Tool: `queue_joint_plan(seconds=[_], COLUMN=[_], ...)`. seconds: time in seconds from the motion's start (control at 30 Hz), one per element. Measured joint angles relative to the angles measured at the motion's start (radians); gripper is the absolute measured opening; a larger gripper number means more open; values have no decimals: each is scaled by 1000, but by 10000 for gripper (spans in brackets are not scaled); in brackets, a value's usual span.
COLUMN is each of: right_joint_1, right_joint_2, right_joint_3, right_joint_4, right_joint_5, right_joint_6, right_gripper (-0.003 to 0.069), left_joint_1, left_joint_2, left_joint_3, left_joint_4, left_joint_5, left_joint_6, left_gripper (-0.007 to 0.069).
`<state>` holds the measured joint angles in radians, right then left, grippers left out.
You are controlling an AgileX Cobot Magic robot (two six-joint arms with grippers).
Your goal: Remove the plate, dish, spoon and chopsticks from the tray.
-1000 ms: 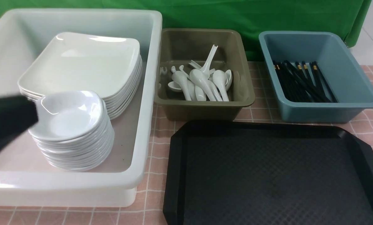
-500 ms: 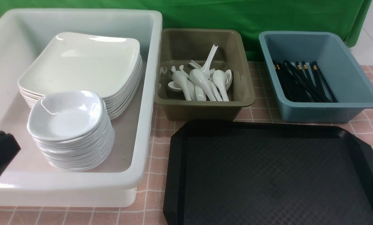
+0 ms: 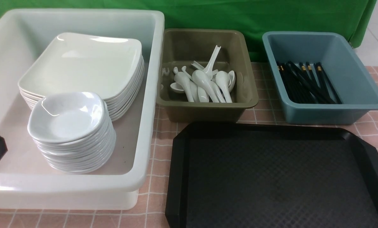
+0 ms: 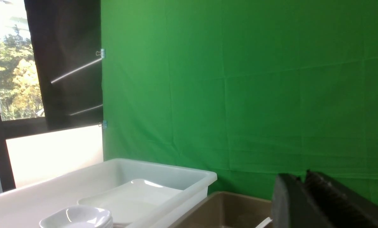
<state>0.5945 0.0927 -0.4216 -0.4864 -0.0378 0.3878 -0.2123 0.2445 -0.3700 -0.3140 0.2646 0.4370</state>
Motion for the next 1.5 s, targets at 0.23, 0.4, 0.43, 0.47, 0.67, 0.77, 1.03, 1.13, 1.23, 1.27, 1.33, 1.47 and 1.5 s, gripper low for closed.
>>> queue_joint_plan(seconds=[0.23, 0.4, 0.43, 0.47, 0.67, 0.77, 1.03, 1.13, 1.23, 1.27, 1.33, 1.47, 1.5], right_joint_1=[0, 0, 0, 0, 0, 0, 0, 0, 0, 0, 0, 0, 0], right_joint_2=[0, 0, 0, 0, 0, 0, 0, 0, 0, 0, 0, 0, 0], right_joint_3=[0, 0, 0, 0, 0, 0, 0, 0, 0, 0, 0, 0, 0], right_joint_4=[0, 0, 0, 0, 0, 0, -1, -1, -1, -1, -1, -1, -1], right_joint_5=[0, 0, 0, 0, 0, 0, 0, 0, 0, 0, 0, 0, 0], right_joint_6=[0, 0, 0, 0, 0, 0, 1, 1, 1, 1, 1, 1, 1], right_gripper=[143, 152, 152, 155, 165, 170, 185, 190, 197, 197, 205, 215, 215], left_joint_1=[3, 104, 111, 164, 273, 258, 199, 199, 199, 199, 199, 199, 199], left_joint_2=[-12, -106, -107, -150, -241, -245, -245, -245, -245, -245, -245, -245, -245], left_joint_3=[4, 110, 117, 183, 368, 375, 376, 376, 376, 376, 376, 376, 376], left_joint_4=[60, 191, 195, 216, 243, 273, 289, 289, 289, 289, 289, 289, 289], left_joint_5=[-3, -81, -86, -125, -181, -111, -50, -50, -50, -50, -50, -50, -50], left_joint_6=[-104, -362, -368, -400, -423, -424, -415, -415, -415, -415, -415, -405, -403], left_gripper=[2, 4, 4, 4, 4, 4, 4, 4, 4, 4, 4, 4, 4])
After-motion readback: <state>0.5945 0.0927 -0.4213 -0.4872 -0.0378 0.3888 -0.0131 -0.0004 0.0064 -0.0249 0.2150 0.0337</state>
